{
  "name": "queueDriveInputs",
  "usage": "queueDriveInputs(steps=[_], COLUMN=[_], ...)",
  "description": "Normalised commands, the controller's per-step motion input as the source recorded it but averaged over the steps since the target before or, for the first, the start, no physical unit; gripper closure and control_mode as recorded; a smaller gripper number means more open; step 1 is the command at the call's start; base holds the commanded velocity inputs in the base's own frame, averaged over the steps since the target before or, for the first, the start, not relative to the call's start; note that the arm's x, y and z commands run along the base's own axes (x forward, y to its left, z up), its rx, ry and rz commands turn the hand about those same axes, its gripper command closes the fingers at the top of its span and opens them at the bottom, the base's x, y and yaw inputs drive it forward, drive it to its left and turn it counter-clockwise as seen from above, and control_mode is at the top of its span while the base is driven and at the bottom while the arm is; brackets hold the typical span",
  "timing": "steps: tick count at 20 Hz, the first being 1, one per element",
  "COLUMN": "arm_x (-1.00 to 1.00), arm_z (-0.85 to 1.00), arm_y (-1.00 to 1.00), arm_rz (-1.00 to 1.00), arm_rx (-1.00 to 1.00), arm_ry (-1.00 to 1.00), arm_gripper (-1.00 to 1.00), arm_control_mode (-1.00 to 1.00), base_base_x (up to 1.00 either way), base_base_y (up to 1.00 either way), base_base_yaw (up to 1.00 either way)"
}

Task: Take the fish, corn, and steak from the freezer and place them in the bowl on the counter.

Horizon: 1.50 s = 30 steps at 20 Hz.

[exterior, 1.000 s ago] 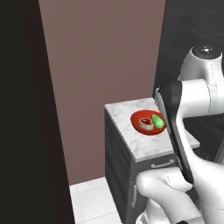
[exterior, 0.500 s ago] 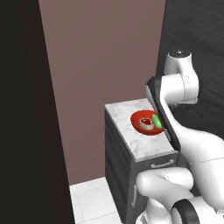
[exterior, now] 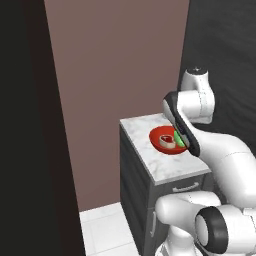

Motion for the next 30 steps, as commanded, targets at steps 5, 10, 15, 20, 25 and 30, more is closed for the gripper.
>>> queueDriveInputs(steps=[5, 10, 15, 20, 25, 30], arm_x=[0.64, 0.53, 0.41, 0.3, 0.35, 0.19], arm_z=[-0.38, -0.31, -0.46, -0.5, -0.3, -0.19], arm_y=[0.0, 0.0, -0.02, -0.09, -0.26, -0.09], arm_rz=[0.0, 0.0, 0.0, 0.0, 0.0, 0.0], arm_rx=[0.03, 0.0, 0.0, 0.0, 0.0, 0.0], arm_ry=[0.06, 0.0, 0.0, 0.0, 0.0, 0.0], arm_gripper=[1.0, 1.0, 1.0, 1.0, 1.0, 1.0], arm_control_mode=[-1.0, -1.0, -1.0, -1.0, -1.0, -1.0], base_base_x=[0.0, 0.0, 0.0, 0.0, 0.0, 0.0], base_base_y=[0.0, 0.0, 0.0, 0.0, 0.0, 0.0], base_base_yaw=[0.0, 0.0, 0.0, 0.0, 0.0, 0.0])
